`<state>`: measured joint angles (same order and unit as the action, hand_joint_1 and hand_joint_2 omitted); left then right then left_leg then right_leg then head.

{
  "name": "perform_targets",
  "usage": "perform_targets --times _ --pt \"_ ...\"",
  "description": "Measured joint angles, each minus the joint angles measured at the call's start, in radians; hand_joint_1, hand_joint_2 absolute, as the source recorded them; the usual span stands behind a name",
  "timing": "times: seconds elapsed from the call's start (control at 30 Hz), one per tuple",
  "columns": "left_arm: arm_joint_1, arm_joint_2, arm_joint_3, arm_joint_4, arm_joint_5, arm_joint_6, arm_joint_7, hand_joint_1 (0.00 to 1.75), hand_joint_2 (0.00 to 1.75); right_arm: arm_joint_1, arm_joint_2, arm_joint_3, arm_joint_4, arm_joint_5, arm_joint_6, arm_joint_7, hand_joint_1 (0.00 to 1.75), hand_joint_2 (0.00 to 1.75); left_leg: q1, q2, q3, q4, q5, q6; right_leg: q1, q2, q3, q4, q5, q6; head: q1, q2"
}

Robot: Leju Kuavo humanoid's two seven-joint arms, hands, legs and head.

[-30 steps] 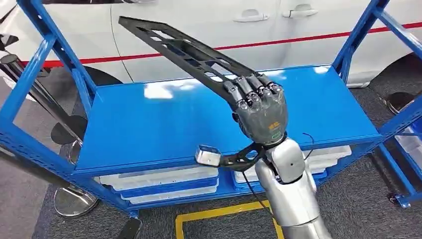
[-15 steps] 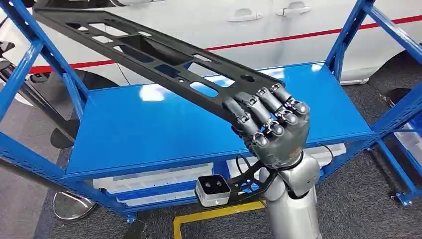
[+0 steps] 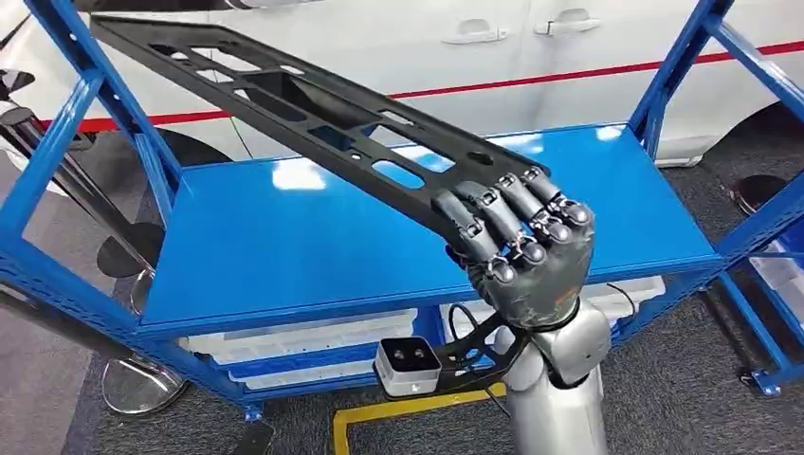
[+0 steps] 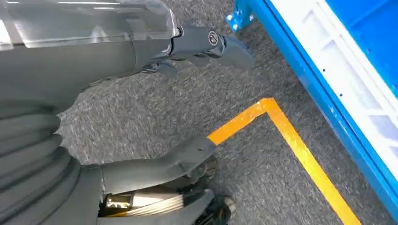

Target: Take the parts from the cabinet and place them on the table.

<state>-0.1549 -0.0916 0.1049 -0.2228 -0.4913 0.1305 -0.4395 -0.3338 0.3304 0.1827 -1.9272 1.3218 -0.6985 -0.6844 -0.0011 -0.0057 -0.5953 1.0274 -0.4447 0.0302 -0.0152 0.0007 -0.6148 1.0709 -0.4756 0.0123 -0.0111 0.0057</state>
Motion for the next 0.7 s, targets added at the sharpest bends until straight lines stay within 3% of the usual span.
perform_targets --times 0.03,0.13,0.2,0.23,0.3,0.33,0.37,0.4,0.43,0.5,0.53,0.63,0.67,0.7 --pt "-0.001 0.000 0.002 0.000 0.001 -0.001 0.003 0.00 1.75 0.001 0.002 -0.002 0.001 -0.006 0.000 -0.001 1.75 1.75 -0.006 -0.001 -0.009 0.015 -0.006 -0.007 0.004 0.003 0.001 -0.004 0.001 -0.010 -0.001 0.000" --pt "0.003 0.000 0.010 0.000 0.006 0.001 0.010 0.00 1.75 0.001 0.005 -0.007 0.002 -0.010 0.000 -0.003 1.75 1.75 -0.004 -0.001 -0.009 0.011 -0.004 -0.015 0.010 0.006 -0.003 -0.001 0.003 -0.026 0.000 0.000" --pt "0.004 0.000 0.017 0.000 0.005 0.002 0.015 0.00 1.75 0.001 0.006 -0.009 0.002 -0.008 0.000 -0.003 1.75 1.75 -0.001 0.000 -0.017 0.034 -0.025 -0.024 0.003 0.003 0.001 -0.009 0.008 -0.036 0.000 0.000" --pt "0.004 -0.001 0.017 0.000 0.005 0.001 0.018 0.00 1.75 0.001 0.007 -0.009 0.002 -0.009 0.000 -0.003 1.75 1.75 0.000 0.000 -0.037 0.081 -0.056 -0.031 0.002 0.002 0.001 -0.009 0.008 -0.039 -0.002 0.000" --pt "0.007 -0.002 0.022 0.000 0.003 0.000 0.026 0.00 1.75 0.001 0.007 -0.009 0.002 -0.011 0.000 -0.003 1.75 1.75 0.007 0.000 -0.107 0.235 -0.131 -0.040 0.005 -0.001 0.000 -0.008 0.009 -0.044 -0.001 0.000" --pt "0.010 -0.002 0.022 0.000 -0.002 0.003 0.036 0.00 1.75 0.001 0.007 -0.010 0.002 -0.012 0.000 -0.003 1.75 1.75 0.008 0.000 -0.135 0.296 -0.151 -0.042 0.006 -0.001 0.000 -0.008 0.009 -0.044 -0.001 0.000" --pt "0.013 -0.002 0.022 0.000 -0.006 0.007 0.047 0.00 1.75 0.001 0.007 -0.010 0.002 -0.013 0.000 -0.003 1.75 1.75 0.008 0.000 -0.144 0.314 -0.147 -0.042 0.007 -0.001 0.000 -0.008 0.009 -0.044 -0.001 0.000" --pt "0.014 -0.003 0.022 0.000 -0.014 0.010 0.058 0.00 1.75 0.001 0.007 -0.010 0.002 -0.013 0.000 -0.003 1.75 1.75 0.008 0.000 -0.130 0.285 -0.121 -0.039 0.008 0.000 0.000 -0.008 0.009 -0.044 -0.001 0.000" --pt "0.015 -0.004 0.022 0.000 -0.019 0.010 0.069 0.00 1.75 0.001 0.007 -0.010 0.001 -0.011 0.000 -0.003 1.75 1.75 0.008 0.000 -0.098 0.221 -0.083 -0.034 0.009 0.000 0.001 -0.008 0.009 -0.044 -0.001 0.000" --pt "0.014 -0.006 0.022 0.000 -0.027 0.010 0.080 0.00 1.75 0.001 0.007 -0.008 -0.004 -0.006 0.000 -0.003 1.75 1.75 0.004 0.000 -0.009 0.043 -0.005 -0.019 0.009 0.000 0.003 -0.008 0.009 -0.044 -0.001 0.000" --pt "0.013 -0.006 0.022 0.000 -0.033 0.010 0.084 0.00 1.75 0.001 0.007 -0.008 -0.005 -0.007 0.000 -0.003 1.75 1.75 -0.002 -0.001 0.009 0.016 -0.017 -0.016 0.013 0.000 0.000 -0.008 0.011 -0.039 -0.001 0.000" --pt "0.017 -0.013 0.022 0.000 -0.042 0.011 0.090 0.00 1.75 0.001 0.007 -0.003 -0.009 -0.008 0.000 -0.003 1.75 1.75 -0.010 -0.002 0.002 0.011 -0.010 -0.010 0.006 0.000 -0.003 -0.013 0.019 -0.025 -0.001 0.000" --pt "0.018 -0.016 0.022 0.000 -0.045 0.013 0.090 0.00 1.75 0.001 0.007 0.000 -0.011 -0.007 0.000 -0.003 1.75 1.75 -0.010 -0.001 0.004 -0.005 0.001 -0.001 0.007 0.000 -0.002 -0.017 0.024 -0.017 -0.001 0.000" --pt "0.016 -0.022 0.022 0.000 -0.047 0.013 0.090 0.00 1.75 0.002 0.005 0.002 -0.012 -0.006 0.000 -0.003 1.75 1.75 0.001 0.004 0.009 -0.021 0.014 0.003 0.008 0.000 -0.005 -0.007 0.008 -0.014 -0.001 0.000"
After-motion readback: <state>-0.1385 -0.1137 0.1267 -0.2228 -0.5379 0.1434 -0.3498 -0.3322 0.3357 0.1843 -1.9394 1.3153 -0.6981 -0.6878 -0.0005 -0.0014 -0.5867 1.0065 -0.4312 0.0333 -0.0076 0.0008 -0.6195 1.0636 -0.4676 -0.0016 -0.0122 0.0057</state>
